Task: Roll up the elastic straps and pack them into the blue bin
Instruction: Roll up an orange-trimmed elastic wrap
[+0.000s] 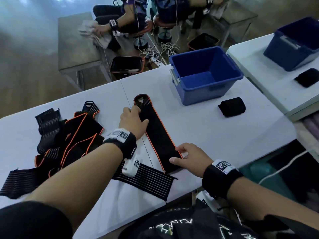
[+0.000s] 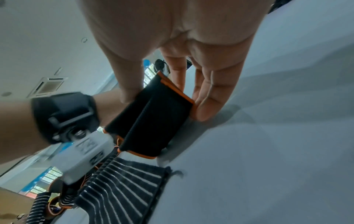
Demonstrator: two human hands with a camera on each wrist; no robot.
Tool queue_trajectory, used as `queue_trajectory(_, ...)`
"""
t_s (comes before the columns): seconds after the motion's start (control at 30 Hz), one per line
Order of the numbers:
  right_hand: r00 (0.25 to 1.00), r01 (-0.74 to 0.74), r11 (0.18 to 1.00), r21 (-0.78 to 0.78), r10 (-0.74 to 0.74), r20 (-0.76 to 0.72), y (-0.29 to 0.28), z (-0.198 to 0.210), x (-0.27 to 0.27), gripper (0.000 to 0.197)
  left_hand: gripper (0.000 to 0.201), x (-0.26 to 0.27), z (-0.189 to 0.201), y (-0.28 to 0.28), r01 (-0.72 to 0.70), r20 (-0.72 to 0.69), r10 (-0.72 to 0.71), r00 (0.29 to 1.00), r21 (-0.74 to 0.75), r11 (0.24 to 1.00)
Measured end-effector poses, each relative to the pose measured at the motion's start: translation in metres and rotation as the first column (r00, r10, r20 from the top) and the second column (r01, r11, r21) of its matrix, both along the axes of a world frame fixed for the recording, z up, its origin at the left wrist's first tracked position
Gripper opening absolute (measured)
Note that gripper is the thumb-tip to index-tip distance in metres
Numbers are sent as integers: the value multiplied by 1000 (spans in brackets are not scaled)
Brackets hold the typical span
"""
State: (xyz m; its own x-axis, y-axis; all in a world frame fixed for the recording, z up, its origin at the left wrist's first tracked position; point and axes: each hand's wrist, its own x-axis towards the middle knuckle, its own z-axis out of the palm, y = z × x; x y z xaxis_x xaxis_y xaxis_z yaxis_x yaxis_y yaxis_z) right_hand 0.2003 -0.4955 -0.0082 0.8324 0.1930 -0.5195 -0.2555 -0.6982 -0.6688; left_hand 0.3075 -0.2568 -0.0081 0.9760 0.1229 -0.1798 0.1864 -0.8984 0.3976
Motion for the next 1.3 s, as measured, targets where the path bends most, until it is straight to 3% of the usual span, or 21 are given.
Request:
queue_trajectory(0.1, 998, -59, 998, 12, 59, 17, -2, 2, 2, 59, 26, -60, -2, 2, 187, -54, -188, 981, -21, 982)
queue_trajectory(0.2, 984, -172, 985, 9, 171, 46, -4, 2, 5, 63, 38, -121, -17, 7, 268, -86, -262, 961, 66, 961)
queue_trajectory(0.33, 952, -291, 957, -14, 291, 100, -7, -3, 9, 59, 46, -167, -33, 15, 251, -65, -243, 968, 172, 953)
queue_trajectory(0.57, 838, -472, 872, -126, 489, 243, -6, -17, 20, 30, 41, -190, -28, 46, 217, -83, -210, 974, 85, 972)
queue_trajectory(0.7, 796, -527, 836, -156, 549, 255, -1, -19, 20, 25, 39, -201, -21, 63, 166, -124, -161, 979, 28, 986)
queue_trajectory(0.83, 788, -549, 823, -147, 568, 239, 0, -15, 18, 24, 39, -208, -10, 48, 118, -53, -120, 991, -44, 992)
queue_trajectory(1.0, 779, -563, 805, -188, 593, 202, -1, -11, 15, 30, 78, -197, -2, -7, 10, -88, -31, 996, -226, 974)
queue_trajectory(1.07, 746, -593, 773, -224, 633, 208, 1, -10, 14, 32, 82, -189, -3, -28, -10, -118, -21, 993, -259, 966)
queue_trajectory(1.13, 715, -613, 749, -251, 662, 226, 2, -10, 14, 31, 71, -180, -6, -41, 11, -130, -42, 991, -232, 973)
queue_trajectory(1.23, 687, -631, 724, -280, 688, 232, 5, -13, 15, 25, 33, -175, -14, -49, 20, -122, -41, 992, -169, 985)
queue_trajectory(1.3, 689, -632, 724, -276, 688, 228, 6, -13, 15, 25, 23, -176, -21, -50, -6, -130, -13, 991, -139, 990)
